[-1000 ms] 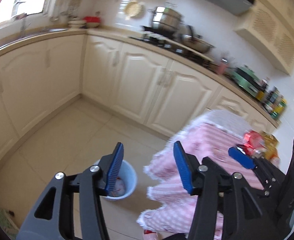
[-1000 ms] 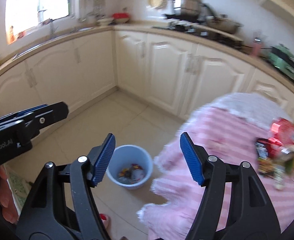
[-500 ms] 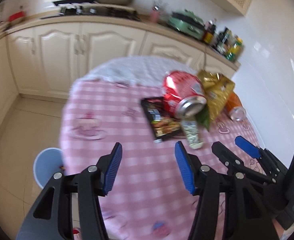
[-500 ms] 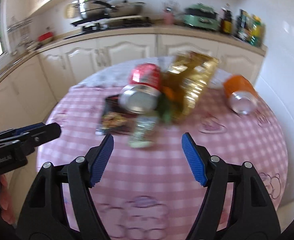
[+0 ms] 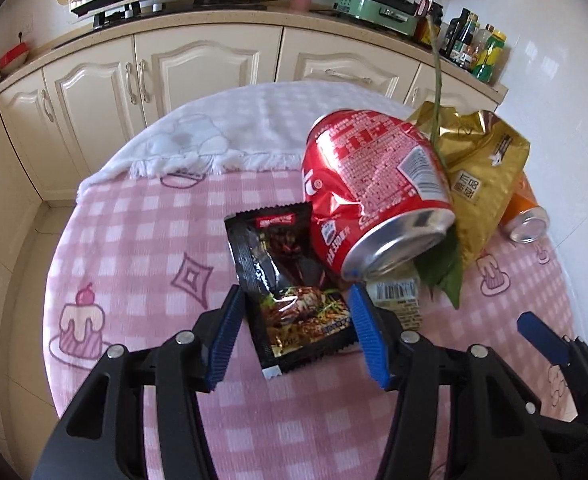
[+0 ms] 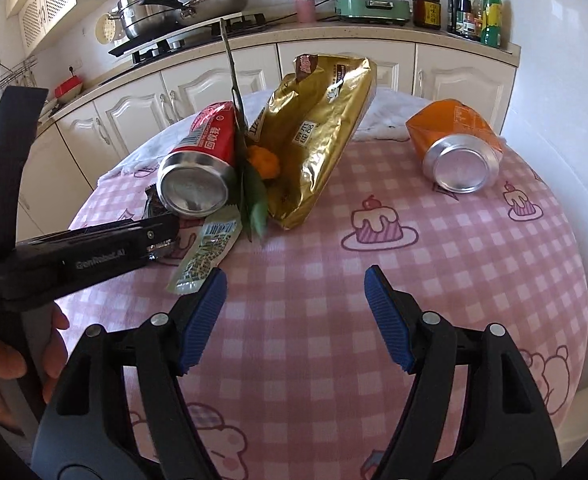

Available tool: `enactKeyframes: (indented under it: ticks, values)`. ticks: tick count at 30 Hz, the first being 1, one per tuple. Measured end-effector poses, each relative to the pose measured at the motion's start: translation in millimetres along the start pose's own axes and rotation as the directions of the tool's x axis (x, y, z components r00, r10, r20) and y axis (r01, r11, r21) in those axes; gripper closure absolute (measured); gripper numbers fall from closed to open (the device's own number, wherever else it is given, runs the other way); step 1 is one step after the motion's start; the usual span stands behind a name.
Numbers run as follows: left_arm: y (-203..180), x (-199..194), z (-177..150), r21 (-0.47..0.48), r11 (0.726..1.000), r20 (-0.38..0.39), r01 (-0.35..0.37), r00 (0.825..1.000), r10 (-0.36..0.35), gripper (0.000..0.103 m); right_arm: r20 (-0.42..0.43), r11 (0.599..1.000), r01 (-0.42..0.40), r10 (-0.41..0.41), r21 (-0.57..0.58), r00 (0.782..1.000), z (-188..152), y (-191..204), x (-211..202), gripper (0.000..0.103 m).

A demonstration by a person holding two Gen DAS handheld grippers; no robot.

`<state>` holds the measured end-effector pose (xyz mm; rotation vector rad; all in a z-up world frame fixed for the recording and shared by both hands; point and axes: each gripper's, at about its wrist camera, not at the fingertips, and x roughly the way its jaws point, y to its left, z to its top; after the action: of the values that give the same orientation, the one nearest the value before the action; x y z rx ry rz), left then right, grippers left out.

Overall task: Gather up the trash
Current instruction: 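Grasp the dark chocolate wrapper with the left tool while the right tool grasps a beige packet, then carry both packets over the blue bin and open both tools to drop them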

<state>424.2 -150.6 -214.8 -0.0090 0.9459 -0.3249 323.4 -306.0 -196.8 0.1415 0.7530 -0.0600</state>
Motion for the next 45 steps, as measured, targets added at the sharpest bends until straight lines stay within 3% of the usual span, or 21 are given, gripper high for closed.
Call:
enactKeyframes:
  ticks: [5,8,13,18,19,20,23,34,39,45]
  values:
    - [1.0,-1.7,-1.8,0.034,0.999,-0.001,0.015,1.000,-0.014,0.078,-0.010,1.000,-0.013,0.012,-0.018,1.000,3.1,11.0,6.3,0.031]
    - [9.0,-7.8,-8.3,0.018,0.999,0.001,0.042,0.999,-0.042,0.082,-0.024,0.999,-0.026,0.025,-0.037,0.999,3.6,20.7,11.0,0.031]
    - [28.5,-27.9,-28.1,-0.008,0.998,0.013,0.055,0.998,-0.055,0.084,-0.049,0.995,-0.076,0.073,-0.062,0.996,4.9,41.4,17.9,0.031]
    - [51.3,-49.0,-37.3,-0.050,0.996,0.032,0.079,0.996,-0.077,0.085,-0.095,0.991,-0.055,0.044,-0.121,0.995,9.2,70.3,37.8,0.034]
    - [54.3,-52.5,-38.2,-0.053,0.995,0.036,0.079,0.996,-0.077,0.085,-0.113,0.990,-0.056,0.042,-0.130,0.993,8.5,73.3,41.3,0.053]
    - [56.8,-56.3,-38.7,-0.053,0.995,0.042,0.081,0.996,-0.079,0.085,-0.107,0.989,-0.026,0.010,-0.147,0.994,7.8,76.5,41.1,0.066]
    - [62.2,-68.1,-44.0,-0.048,0.994,0.058,0.093,0.994,-0.091,0.086,-0.102,0.987,-0.024,0.007,-0.161,0.995,5.1,80.5,37.6,0.075]
    - [83.6,-102.1,-68.8,-0.064,0.987,0.095,0.145,0.986,-0.139,0.086,-0.075,0.981,-0.153,0.145,-0.119,0.987,-25.6,104.9,-9.5,0.078]
    - [112.2,-120.9,-82.8,-0.101,0.985,0.127,0.138,0.984,-0.125,0.086,-0.062,0.957,-0.225,0.217,-0.185,0.974,-24.2,154.2,-21.6,0.078]
    - [179.0,-143.2,-108.8,-0.192,0.980,0.146,0.060,0.989,-0.032,0.086,-0.105,0.907,-0.335,0.319,-0.257,0.942,-23.9,228.7,-10.7,0.078]
